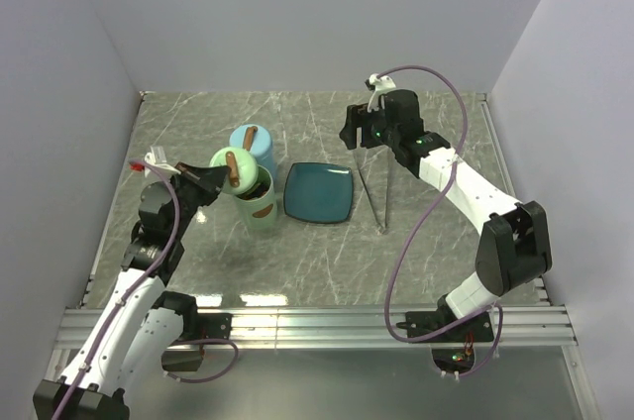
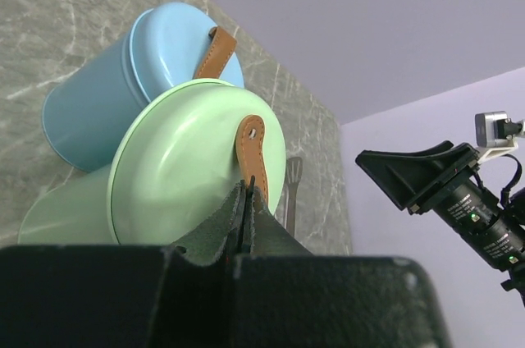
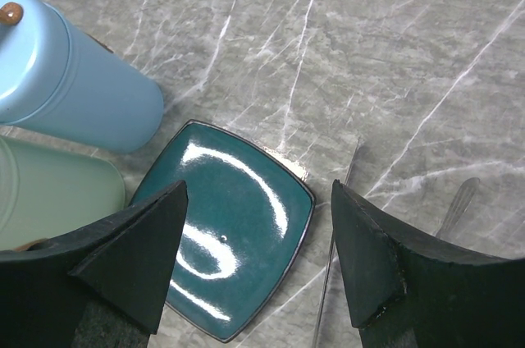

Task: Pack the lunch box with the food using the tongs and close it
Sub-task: Put the lid back on the lunch box

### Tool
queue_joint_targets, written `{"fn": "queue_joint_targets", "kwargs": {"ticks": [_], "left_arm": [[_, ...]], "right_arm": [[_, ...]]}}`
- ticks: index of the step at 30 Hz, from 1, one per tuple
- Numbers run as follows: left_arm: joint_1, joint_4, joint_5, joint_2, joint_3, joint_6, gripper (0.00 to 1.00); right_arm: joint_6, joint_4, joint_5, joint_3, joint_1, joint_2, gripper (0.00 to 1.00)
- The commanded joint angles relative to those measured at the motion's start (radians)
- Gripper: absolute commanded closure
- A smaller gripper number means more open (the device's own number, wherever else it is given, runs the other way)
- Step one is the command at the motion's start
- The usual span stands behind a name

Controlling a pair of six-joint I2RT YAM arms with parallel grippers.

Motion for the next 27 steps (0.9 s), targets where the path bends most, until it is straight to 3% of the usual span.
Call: {"fn": "queue_joint_targets", "kwargs": {"ticks": [1,27], "left_arm": [[-0.010,0.074,0.033,0.014,-0.018,-0.023,1.00],[-0.073,0.156,-0.027,0.188,-0.032,-0.014,1.00]], "right_arm": [[-0.002,0.017,0.009,-0.003,-0.003,-0.029,0.23],[-0.007,0.014,0.009,-0.008,-0.002,-0.026,0.22]]}}
